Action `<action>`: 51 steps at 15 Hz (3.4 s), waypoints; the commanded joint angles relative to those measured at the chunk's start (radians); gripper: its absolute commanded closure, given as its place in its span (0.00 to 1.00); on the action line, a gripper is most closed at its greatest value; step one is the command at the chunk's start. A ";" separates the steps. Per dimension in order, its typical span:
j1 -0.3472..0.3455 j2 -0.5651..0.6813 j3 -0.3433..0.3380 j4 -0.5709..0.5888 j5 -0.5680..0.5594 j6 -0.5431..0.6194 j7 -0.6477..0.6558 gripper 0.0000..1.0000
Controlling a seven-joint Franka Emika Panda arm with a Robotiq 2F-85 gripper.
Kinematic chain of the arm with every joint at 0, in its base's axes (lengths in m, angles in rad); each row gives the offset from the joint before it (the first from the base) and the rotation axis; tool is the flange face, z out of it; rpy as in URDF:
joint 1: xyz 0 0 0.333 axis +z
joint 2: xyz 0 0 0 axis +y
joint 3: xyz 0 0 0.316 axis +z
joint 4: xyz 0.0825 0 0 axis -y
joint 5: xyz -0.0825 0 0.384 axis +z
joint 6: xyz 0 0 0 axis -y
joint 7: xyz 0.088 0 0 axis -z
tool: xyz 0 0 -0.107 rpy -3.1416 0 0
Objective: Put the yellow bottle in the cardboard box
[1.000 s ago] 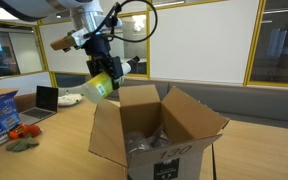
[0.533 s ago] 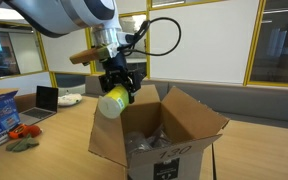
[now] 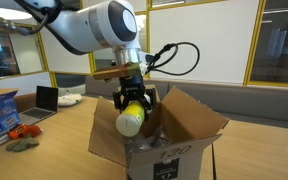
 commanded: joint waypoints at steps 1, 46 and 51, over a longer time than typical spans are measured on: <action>-0.006 0.050 -0.015 0.043 -0.008 0.017 -0.096 0.57; 0.011 -0.901 0.049 -0.547 0.161 -0.161 0.136 0.00; 0.032 -1.000 0.040 -0.524 0.242 -0.341 0.059 0.00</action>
